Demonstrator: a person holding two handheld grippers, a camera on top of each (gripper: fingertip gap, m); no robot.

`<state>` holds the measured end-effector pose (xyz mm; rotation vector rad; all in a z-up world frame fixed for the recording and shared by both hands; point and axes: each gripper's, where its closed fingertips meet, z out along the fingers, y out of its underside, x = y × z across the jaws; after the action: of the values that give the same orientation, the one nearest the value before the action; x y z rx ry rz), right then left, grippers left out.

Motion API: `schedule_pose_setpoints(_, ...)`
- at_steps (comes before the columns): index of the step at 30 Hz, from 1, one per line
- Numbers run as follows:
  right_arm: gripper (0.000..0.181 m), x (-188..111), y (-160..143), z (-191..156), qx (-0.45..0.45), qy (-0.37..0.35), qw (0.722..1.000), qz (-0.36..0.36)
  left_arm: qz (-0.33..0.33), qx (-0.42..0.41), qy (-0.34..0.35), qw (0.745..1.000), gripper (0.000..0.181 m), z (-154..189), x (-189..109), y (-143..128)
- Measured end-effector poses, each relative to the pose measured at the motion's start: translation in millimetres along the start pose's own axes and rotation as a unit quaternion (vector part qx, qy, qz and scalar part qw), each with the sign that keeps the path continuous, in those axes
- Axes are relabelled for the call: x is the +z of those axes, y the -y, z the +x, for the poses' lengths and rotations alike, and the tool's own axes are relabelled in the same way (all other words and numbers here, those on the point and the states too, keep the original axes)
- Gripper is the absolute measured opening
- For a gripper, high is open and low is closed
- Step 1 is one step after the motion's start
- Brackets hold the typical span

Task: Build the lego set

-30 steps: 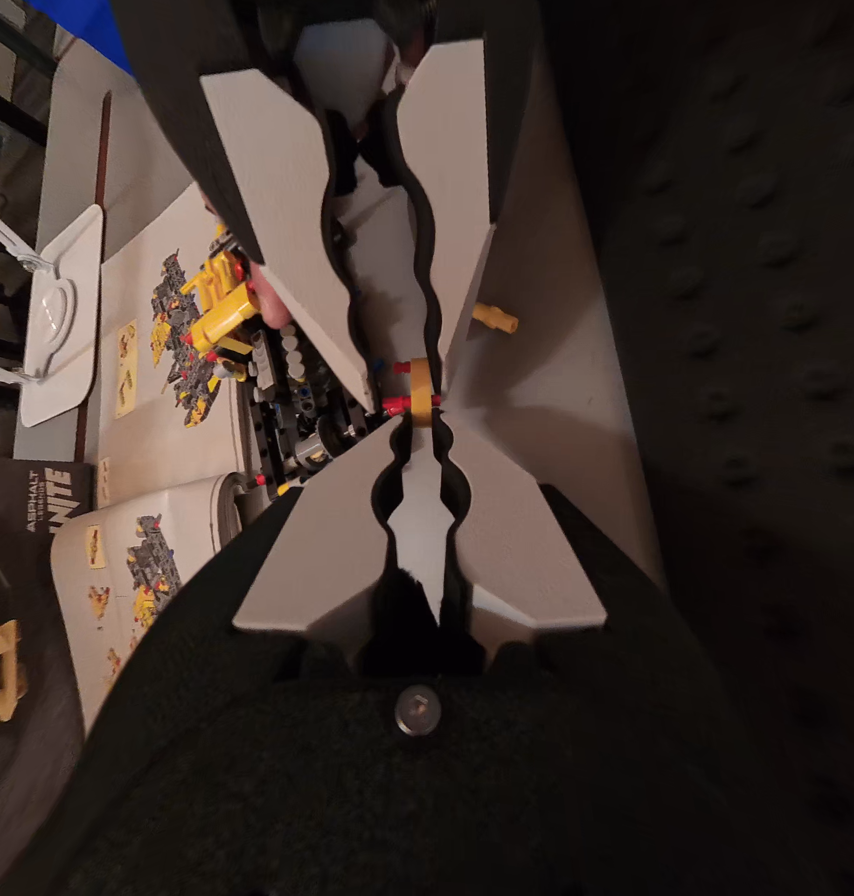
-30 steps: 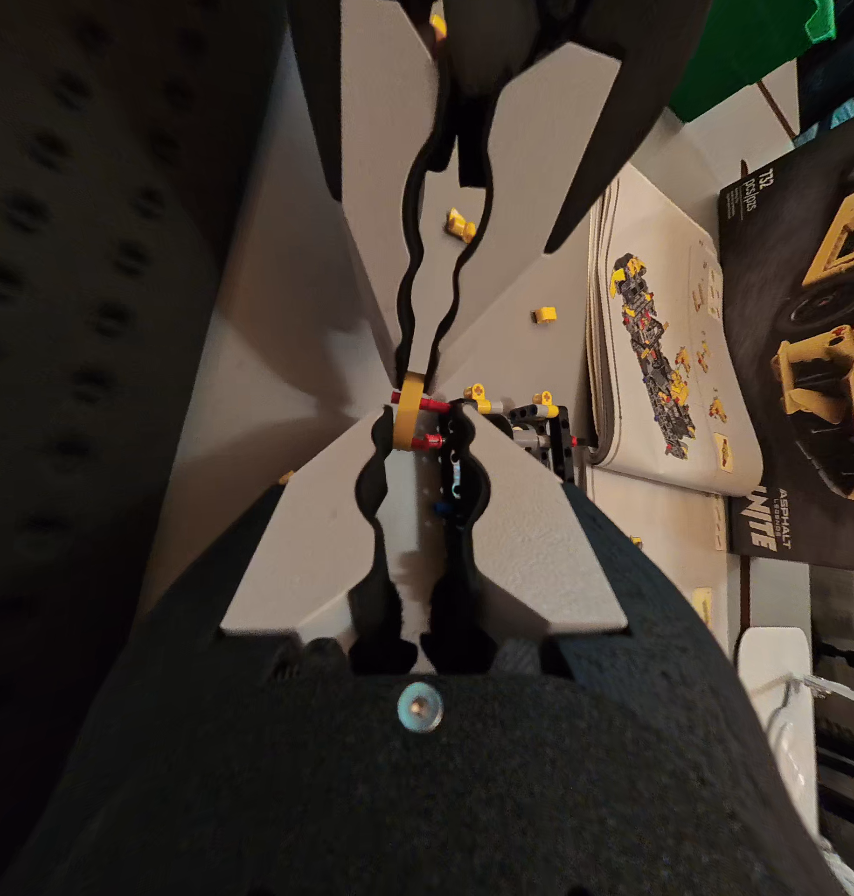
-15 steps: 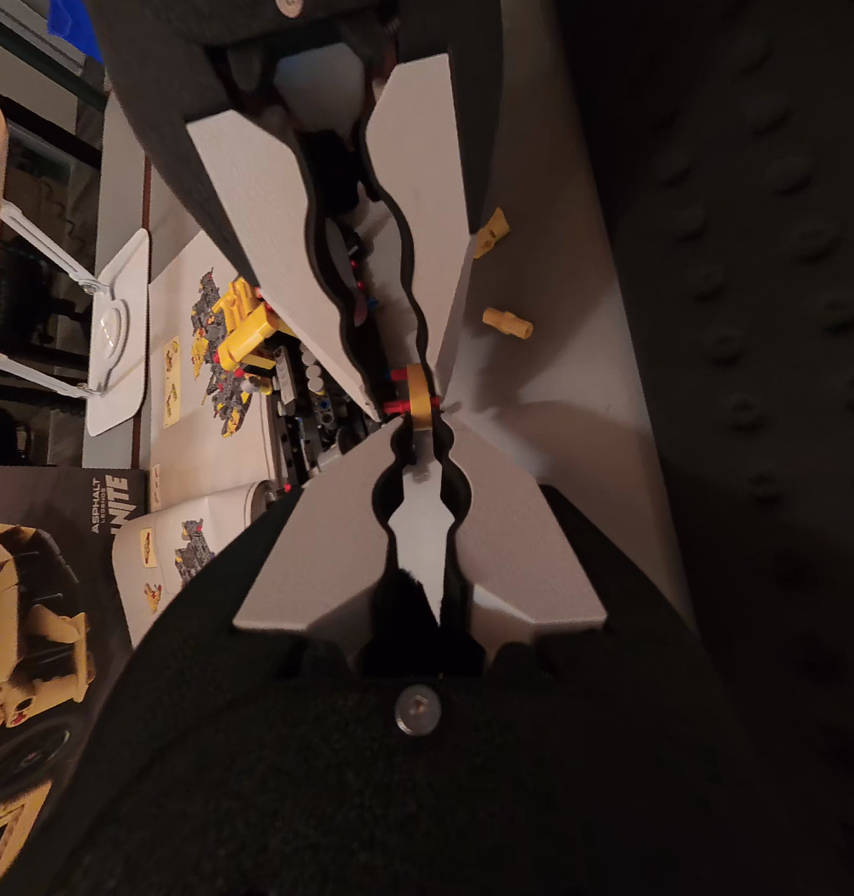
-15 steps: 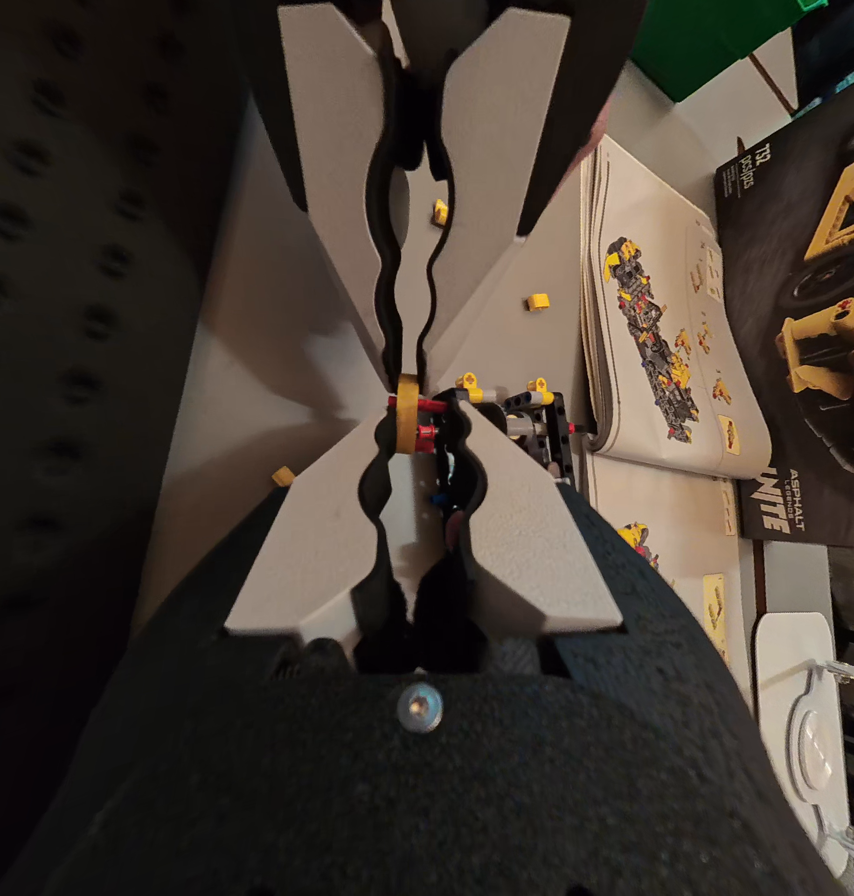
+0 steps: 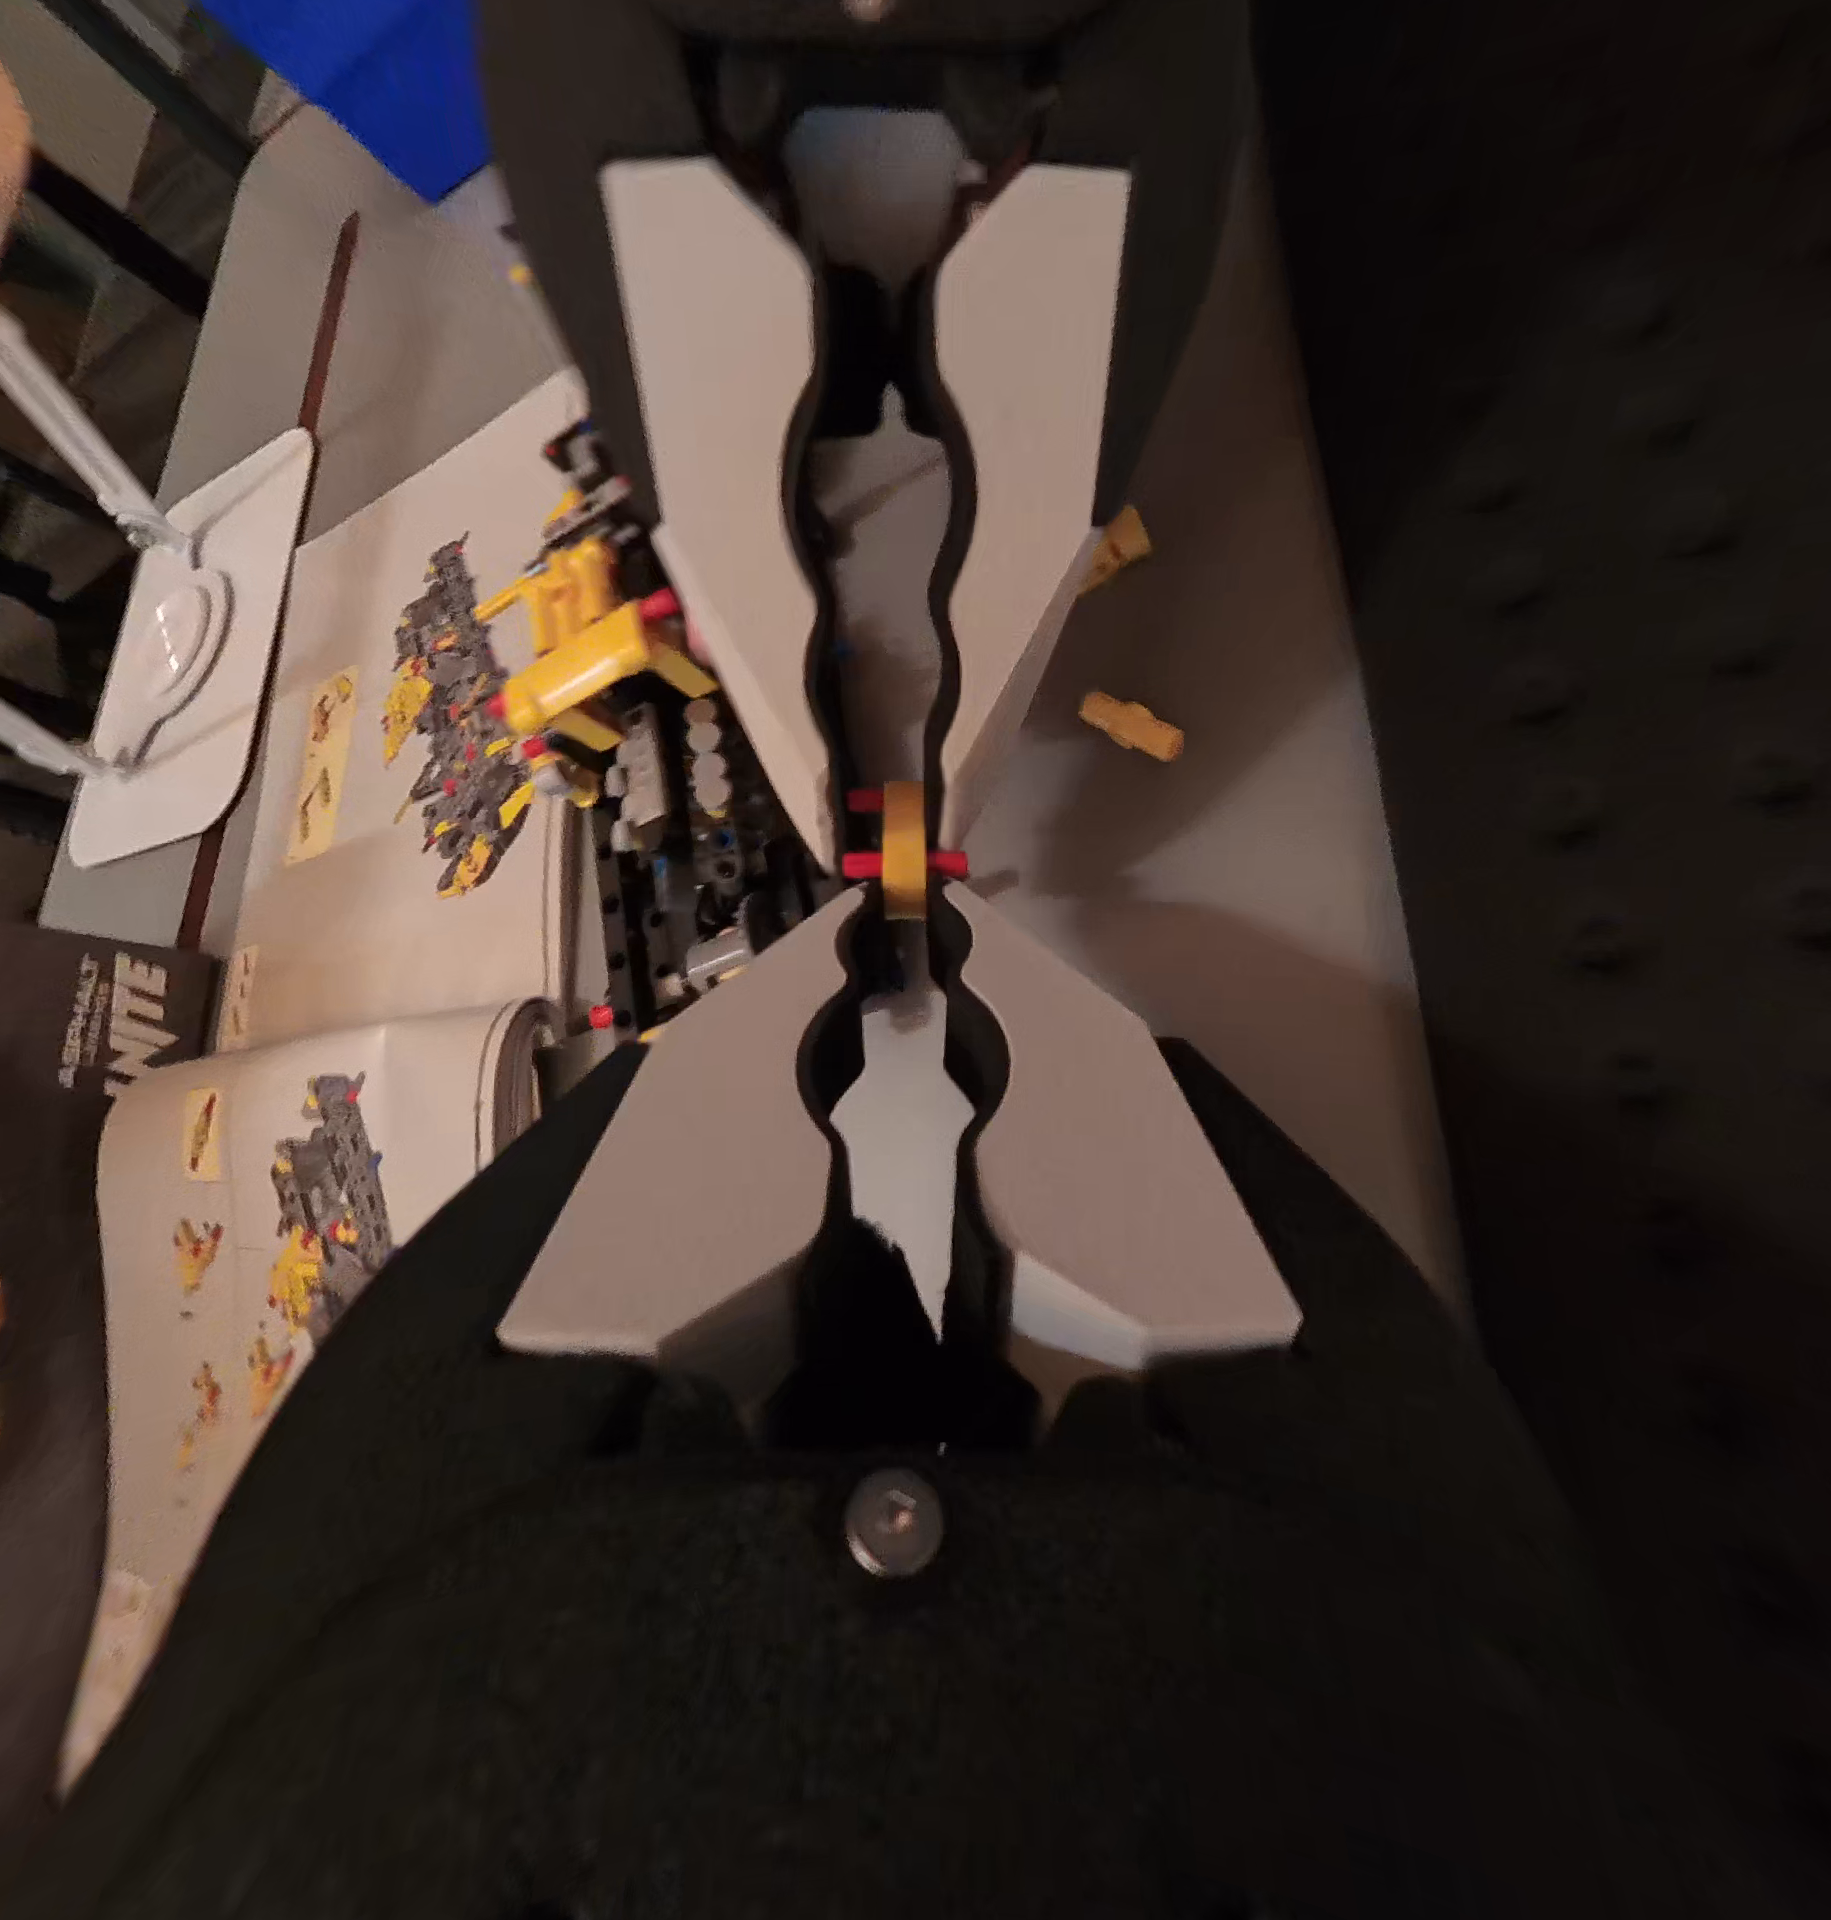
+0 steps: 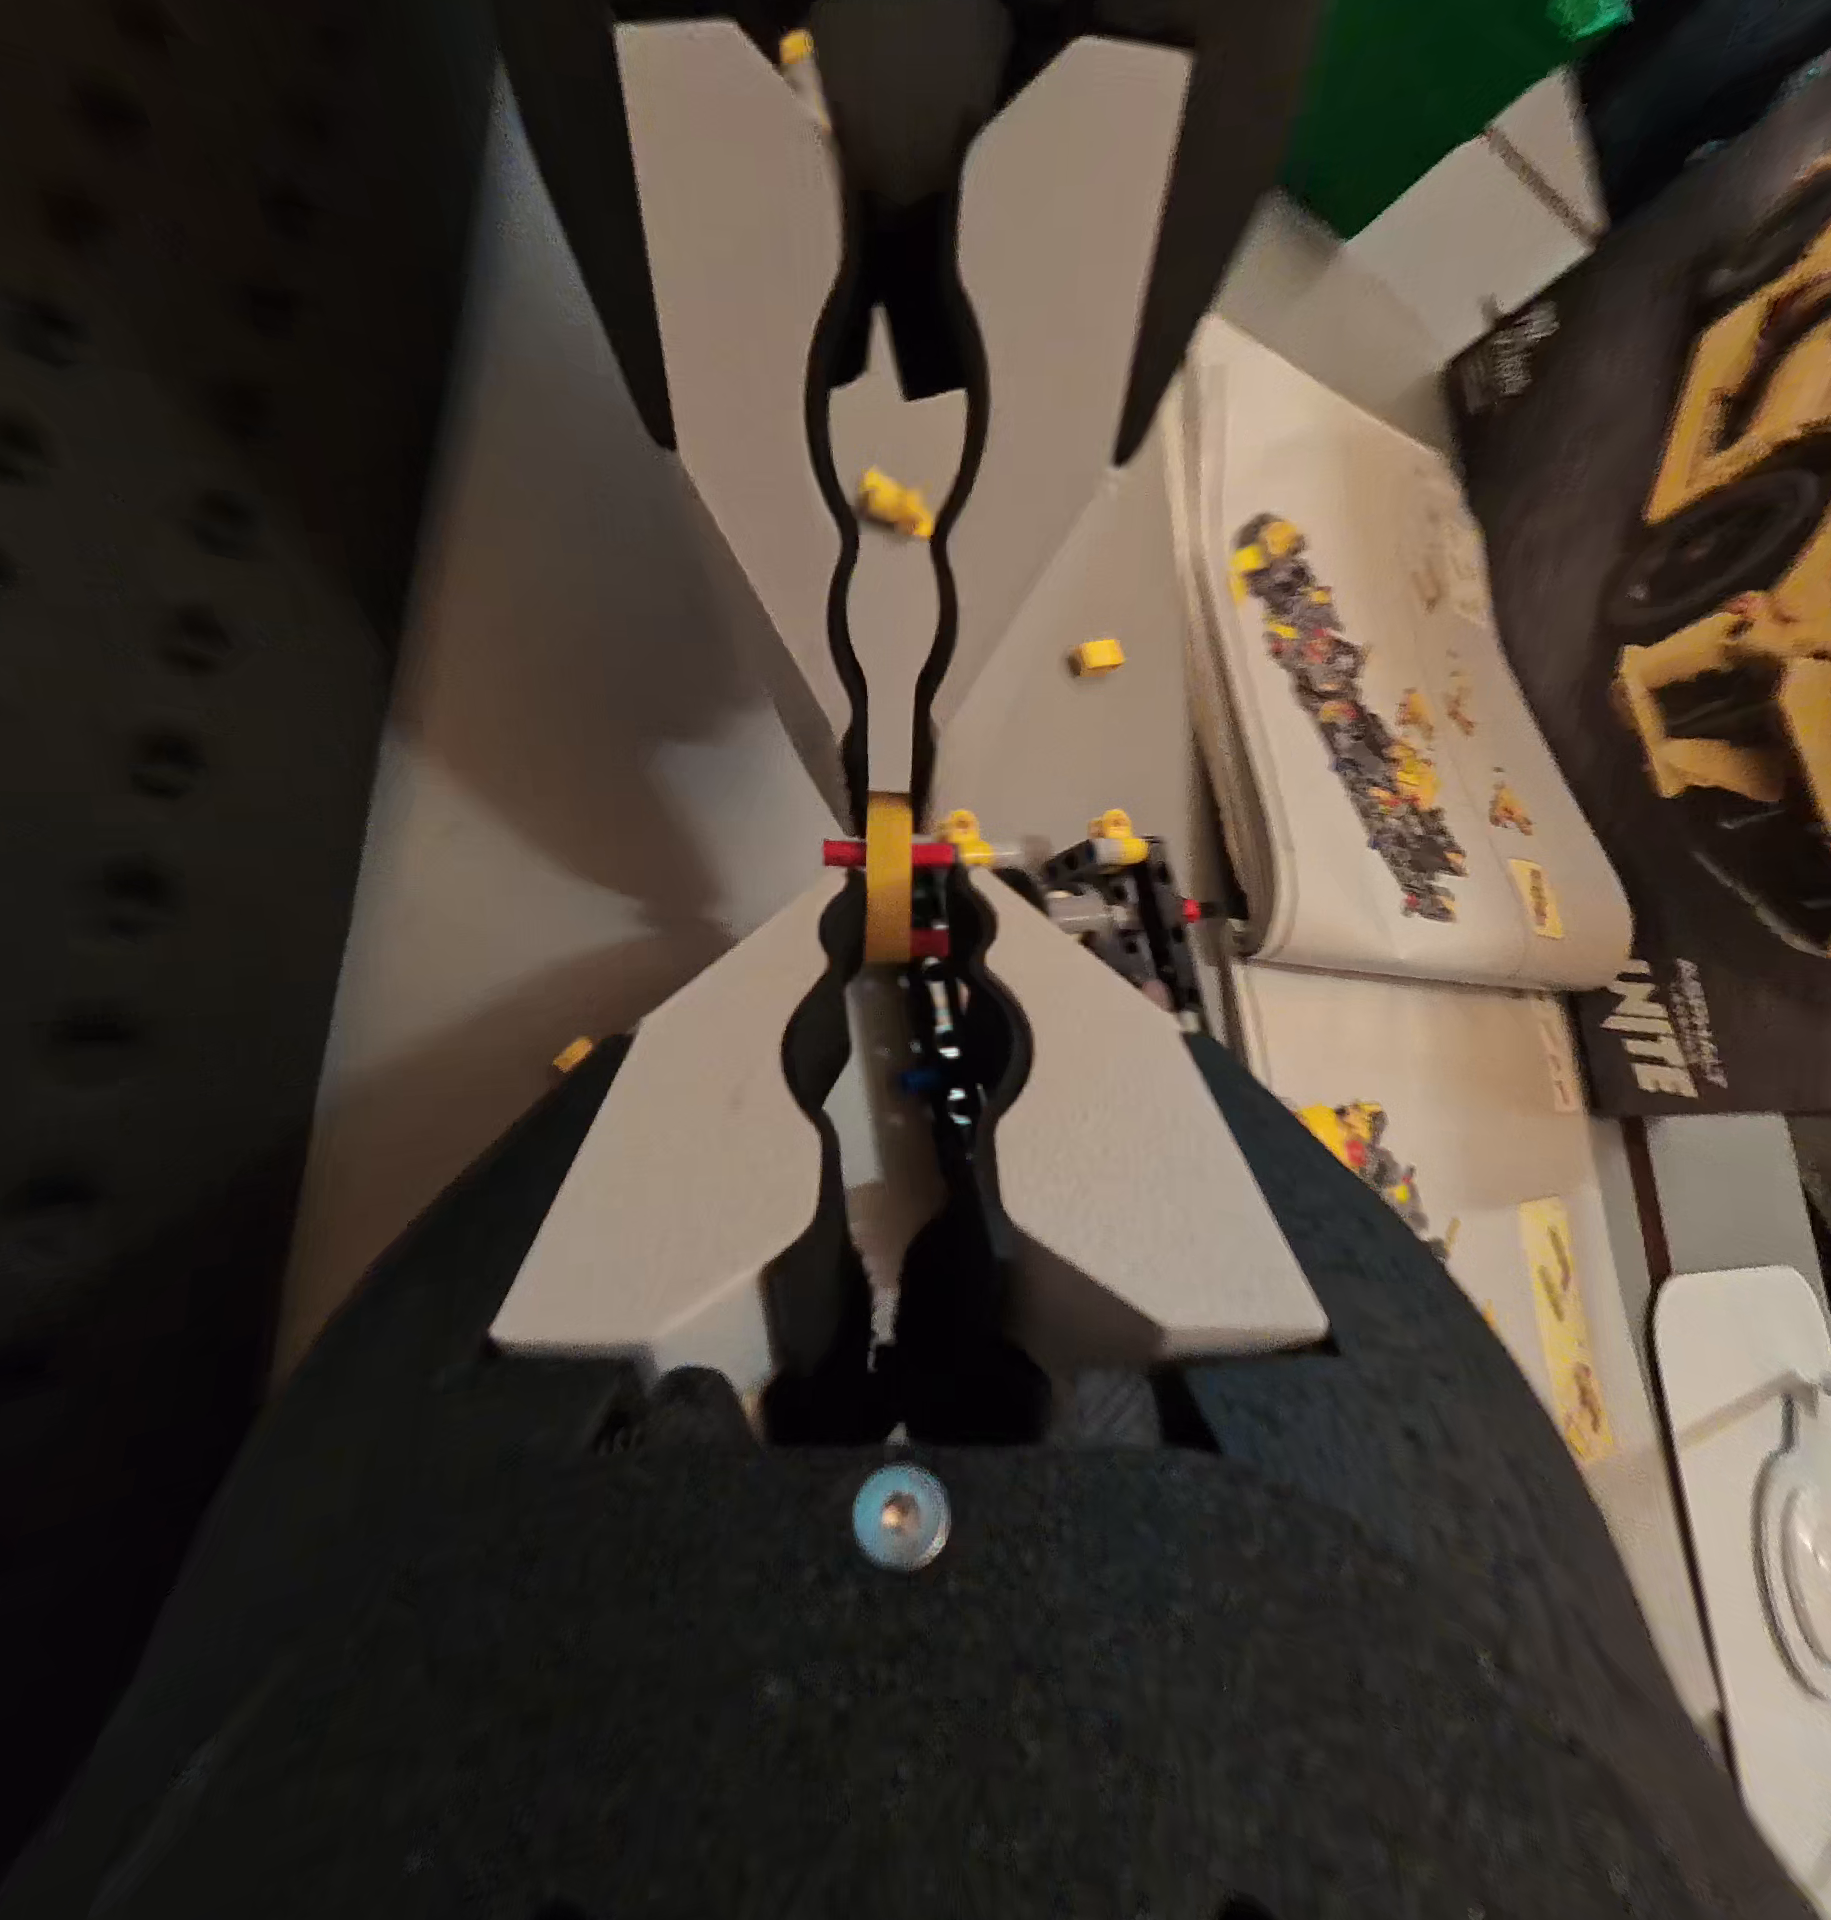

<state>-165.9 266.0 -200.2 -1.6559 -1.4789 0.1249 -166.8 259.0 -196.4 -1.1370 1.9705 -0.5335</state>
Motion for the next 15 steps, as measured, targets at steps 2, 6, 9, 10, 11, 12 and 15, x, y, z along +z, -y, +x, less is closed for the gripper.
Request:
schedule_pose_setpoints(2, 0.017, -14.7, 9.6, 16.4, 0.037, -0.029, 0.998, 0.048, 0.022, -0.047, 0.022, 0.998, 0.007, -18.0, -9.1, 0.3)
schedule_pose_setpoints(6, 0.022, -46.7, 17.9, 59.9, 0.156, -0.078, 0.976, 0.133, 0.062, -0.151, 0.067, 0.984, 0.007, -55.0, -24.4, -6.1)
schedule_pose_setpoints(9, 0.016, -57.7, 16.7, 79.2, 0.224, -0.092, 0.954, 0.177, 0.058, -0.225, 0.116, 0.966, 0.008, -82.3, -31.8, -24.5)
schedule_pose_setpoints(10, 0.014, -57.0, 14.5, 81.2, 0.240, -0.089, 0.950, 0.180, 0.054, -0.243, 0.123, 0.961, 0.008, -87.5, -33.2, -31.4)
schedule_pose_setpoints(11, 0.014, -55.2, 10.1, 84.5, 0.253, -0.094, 0.947, 0.174, 0.049, -0.262, 0.135, 0.954, 0.008, -93.5, -34.8, -38.9)
schedule_pose_setpoints(12, 0.014, -53.5, 6.1, 87.6, 0.260, -0.103, 0.945, 0.166, 0.040, -0.277, 0.152, 0.948, 0.008, -100.0, -36.9, -47.1)
schedule_pose_setpoints(15, 0.013, -47.3, 1.1, 85.2, 0.258, -0.102, 0.949, 0.148, 0.015, -0.299, 0.189, 0.935, 0.008, -112.5, -42.3, -66.5)
